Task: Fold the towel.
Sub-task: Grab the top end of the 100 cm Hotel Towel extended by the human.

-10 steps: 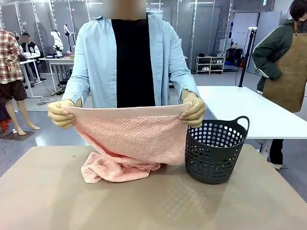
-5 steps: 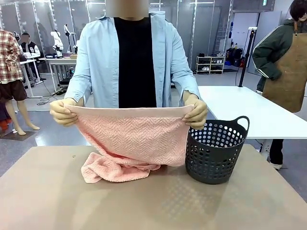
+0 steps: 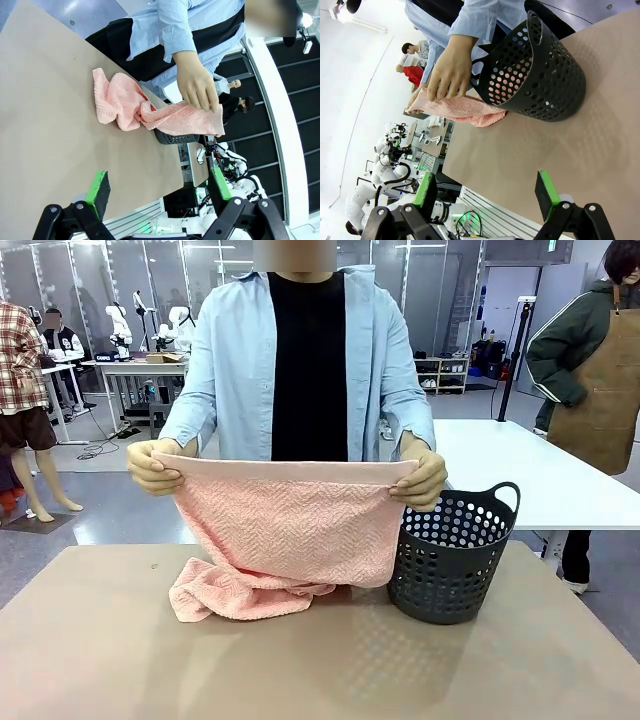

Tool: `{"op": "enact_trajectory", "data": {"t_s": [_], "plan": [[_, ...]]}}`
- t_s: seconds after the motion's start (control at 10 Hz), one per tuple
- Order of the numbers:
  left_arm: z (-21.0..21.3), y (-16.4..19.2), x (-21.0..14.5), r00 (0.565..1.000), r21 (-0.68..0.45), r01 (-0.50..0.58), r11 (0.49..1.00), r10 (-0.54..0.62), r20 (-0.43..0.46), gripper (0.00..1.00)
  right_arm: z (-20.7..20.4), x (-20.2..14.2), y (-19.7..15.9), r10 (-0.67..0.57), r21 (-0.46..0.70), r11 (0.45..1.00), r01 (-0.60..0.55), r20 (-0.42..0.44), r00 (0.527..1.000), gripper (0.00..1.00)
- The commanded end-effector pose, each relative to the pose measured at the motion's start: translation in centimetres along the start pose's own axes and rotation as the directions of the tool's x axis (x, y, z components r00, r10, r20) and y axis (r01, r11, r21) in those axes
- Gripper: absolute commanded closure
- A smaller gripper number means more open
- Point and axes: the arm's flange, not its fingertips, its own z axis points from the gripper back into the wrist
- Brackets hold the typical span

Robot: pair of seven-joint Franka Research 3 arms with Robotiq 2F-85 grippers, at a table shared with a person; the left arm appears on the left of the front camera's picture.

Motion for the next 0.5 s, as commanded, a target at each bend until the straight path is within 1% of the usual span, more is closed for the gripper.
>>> {"op": "enact_trajectory", "data": {"t_s": [0.0, 0.4], "plan": [[0.0, 0.03, 0.01, 1.0, -0.012, 0.002, 1.0, -0.003, -0.002, 0.0, 0.04, 0.2, -0.06, 0.01, 0.011, 1.0, -0.01, 0.011, 1.0, 0.0], [0.0, 0.03, 0.01, 1.0, -0.012, 0.002, 1.0, -0.003, -0.002, 0.0, 0.04, 0.2, -0.06, 0.01, 0.011, 1.0, -0.01, 0.011, 1.0, 0.0]]}}
